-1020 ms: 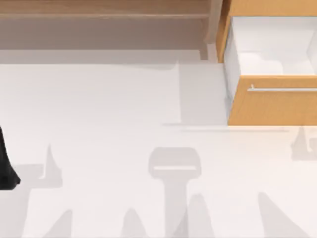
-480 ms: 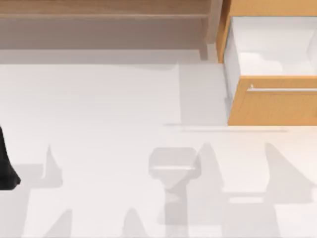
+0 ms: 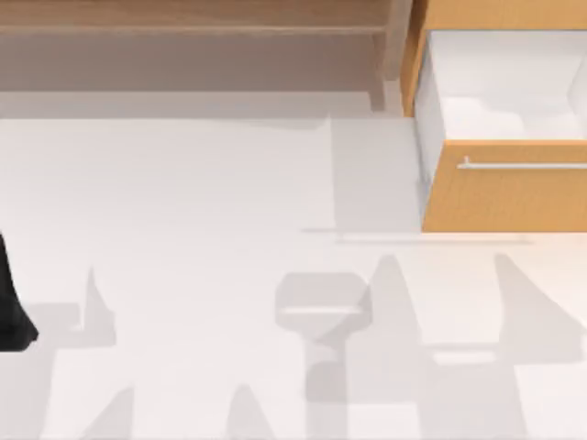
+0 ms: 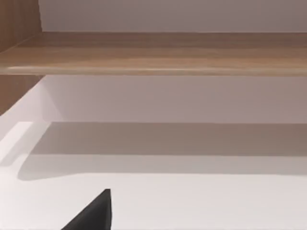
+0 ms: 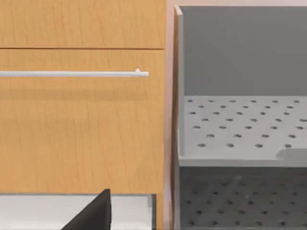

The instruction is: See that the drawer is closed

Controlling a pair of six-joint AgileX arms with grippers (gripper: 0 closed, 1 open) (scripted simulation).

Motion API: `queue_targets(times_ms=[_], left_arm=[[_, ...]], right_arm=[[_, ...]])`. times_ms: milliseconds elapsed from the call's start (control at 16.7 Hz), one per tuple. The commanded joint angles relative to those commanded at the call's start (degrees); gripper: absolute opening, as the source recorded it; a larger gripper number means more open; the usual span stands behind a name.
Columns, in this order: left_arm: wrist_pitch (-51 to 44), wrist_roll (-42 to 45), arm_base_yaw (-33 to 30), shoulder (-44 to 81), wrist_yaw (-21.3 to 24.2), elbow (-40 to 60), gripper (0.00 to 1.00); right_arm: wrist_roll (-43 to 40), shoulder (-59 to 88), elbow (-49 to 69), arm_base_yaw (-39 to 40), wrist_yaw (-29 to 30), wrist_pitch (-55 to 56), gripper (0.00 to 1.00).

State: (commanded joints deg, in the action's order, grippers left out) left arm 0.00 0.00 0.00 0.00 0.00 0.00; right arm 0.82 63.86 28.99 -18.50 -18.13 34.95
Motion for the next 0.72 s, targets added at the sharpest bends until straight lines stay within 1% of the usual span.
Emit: queue_targets(times_ms=[120,300,480,720], left_arm=[[0.0,0.0,0.0,0.0,0.0,0.0,1.0],[0.0,0.0,0.0,0.0,0.0,0.0,1.0],[0.0,0.0,0.0,0.0,0.0,0.0,1.0],[0.0,0.0,0.0,0.0,0.0,0.0,1.0]], right_arm=[[-1.8,0.9,-1.2,1.7,0.8,1.6,1.0],[-8.9,4.1,-4.6,7.4,4.2,7.1,1.0],[-20.2,8.7,-8.4,14.3,9.7,15.3,1.0],[-39.6,17.2,-13.1,23.6,18.9,28.9,1.0]])
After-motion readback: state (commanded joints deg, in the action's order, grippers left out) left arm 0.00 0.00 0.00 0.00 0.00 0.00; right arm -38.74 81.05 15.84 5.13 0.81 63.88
